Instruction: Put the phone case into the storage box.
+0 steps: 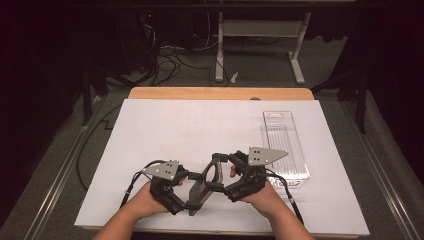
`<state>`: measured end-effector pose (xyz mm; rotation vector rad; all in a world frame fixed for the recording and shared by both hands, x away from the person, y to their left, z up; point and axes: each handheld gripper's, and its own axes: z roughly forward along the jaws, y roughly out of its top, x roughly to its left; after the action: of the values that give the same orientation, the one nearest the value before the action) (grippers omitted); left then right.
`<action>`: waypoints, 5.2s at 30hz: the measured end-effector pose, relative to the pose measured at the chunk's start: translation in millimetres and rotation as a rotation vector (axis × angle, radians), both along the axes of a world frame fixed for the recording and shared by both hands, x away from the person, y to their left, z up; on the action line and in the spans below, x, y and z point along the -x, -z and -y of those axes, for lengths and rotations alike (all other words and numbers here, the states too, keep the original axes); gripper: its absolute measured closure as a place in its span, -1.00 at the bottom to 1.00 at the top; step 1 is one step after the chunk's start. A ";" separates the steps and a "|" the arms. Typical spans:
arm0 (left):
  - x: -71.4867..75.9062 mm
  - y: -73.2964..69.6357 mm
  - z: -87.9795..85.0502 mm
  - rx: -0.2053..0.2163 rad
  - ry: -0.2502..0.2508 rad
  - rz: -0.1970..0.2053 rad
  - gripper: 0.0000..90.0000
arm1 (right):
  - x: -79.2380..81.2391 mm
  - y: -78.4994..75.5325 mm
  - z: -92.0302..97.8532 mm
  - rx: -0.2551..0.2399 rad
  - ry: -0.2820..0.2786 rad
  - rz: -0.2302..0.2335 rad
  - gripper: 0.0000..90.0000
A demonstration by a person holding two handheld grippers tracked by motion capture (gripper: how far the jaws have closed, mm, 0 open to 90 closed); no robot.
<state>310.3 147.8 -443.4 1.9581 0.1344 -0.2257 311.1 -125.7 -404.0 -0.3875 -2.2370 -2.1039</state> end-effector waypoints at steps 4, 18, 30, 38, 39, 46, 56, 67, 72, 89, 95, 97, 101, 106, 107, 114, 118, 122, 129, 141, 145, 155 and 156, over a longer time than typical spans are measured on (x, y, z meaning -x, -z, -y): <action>0.2 0.3 0.2 -0.006 -0.006 0.006 -0.72 | 0.1 0.1 0.0 0.001 0.004 -0.005 -0.72; 1.9 1.8 2.6 -0.027 -0.022 0.026 -0.73 | 1.3 0.9 -1.4 0.013 0.014 -0.006 -0.70; 2.7 1.3 4.1 -0.038 -0.066 0.029 -0.74 | 1.2 0.7 -1.6 0.023 0.031 -0.004 -0.69; 2.1 -1.0 2.1 -0.016 -0.104 0.030 -0.86 | 1.5 -0.9 0.8 0.018 0.049 0.002 -0.69; 2.2 -1.1 1.9 -0.015 -0.108 0.033 -0.87 | 1.5 -1.0 1.1 0.017 0.050 0.002 -0.69; 2.2 -2.9 0.1 -0.003 -0.121 0.035 -0.92 | 2.3 -2.7 2.9 0.013 0.056 0.012 -0.69; 1.3 -7.0 -5.8 0.016 -0.168 0.039 -1.00 | 2.5 -3.8 5.6 0.019 0.076 0.023 -0.69; -3.1 -10.8 -22.7 -0.004 -0.276 0.041 -1.00 | 3.0 -4.7 10.1 0.025 0.109 0.035 -0.68; -1.2 -12.4 -35.4 -0.028 -0.345 0.059 -1.00 | 2.8 -4.9 12.4 0.028 0.126 0.038 -0.68; 4.1 -2.4 -72.0 -0.075 -0.611 0.090 -1.00 | 7.8 -8.2 17.5 0.062 0.210 0.080 -0.68; 7.0 -3.1 -77.2 -0.042 -0.629 0.085 -1.00 | 10.0 -11.8 23.8 0.076 0.249 0.091 -0.68; 7.2 -2.9 -78.2 -0.046 -0.638 0.087 -1.00 | 9.9 -13.4 26.2 0.081 0.263 0.095 -0.68; 6.6 -0.9 -80.1 -0.062 -0.665 0.095 -0.99 | 11.6 -16.4 33.0 0.110 0.297 0.113 -0.69; 5.2 1.4 -83.8 -0.066 -0.693 0.089 -0.99 | 15.0 -19.5 44.1 0.114 0.345 0.128 -0.68; 5.3 1.7 -83.6 -0.070 -0.697 0.090 -0.98 | 15.9 -19.6 45.8 0.116 0.355 0.133 -0.69; 6.3 1.9 -82.9 -0.074 -0.700 0.098 -0.99 | 20.6 -20.4 56.5 0.103 0.406 0.167 -0.69; 6.9 1.8 -82.6 -0.077 -0.704 0.107 -0.99 | 21.9 -19.1 60.4 0.110 0.436 0.171 -0.69; 7.4 1.0 -83.7 -0.074 -0.711 0.111 -0.99 | 22.6 -18.5 63.1 0.111 0.463 0.172 -0.69; 7.6 1.1 -84.2 -0.080 -0.714 0.118 -0.99 | 23.7 -16.8 67.6 0.130 0.511 0.183 -0.69; 7.0 0.1 -85.9 -0.074 -0.727 0.108 -0.99 | 23.9 -14.3 74.7 0.172 0.578 0.204 -0.69; 7.0 0.1 -85.9 -0.071 -0.728 0.108 -0.99 | 24.0 -12.8 76.0 0.187 0.600 0.208 -0.68; 7.3 -0.6 -84.9 -0.074 -0.715 0.107 -0.99 | 28.4 -18.9 78.1 0.167 0.629 0.233 -0.69; 7.2 -0.4 -84.7 -0.075 -0.718 0.109 -0.99 | 29.8 -21.1 78.7 0.163 0.635 0.238 -0.68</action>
<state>303.0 232.5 -443.0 1.8656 0.7614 0.3596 281.3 -204.4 -382.9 -1.0267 -2.7020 -2.3368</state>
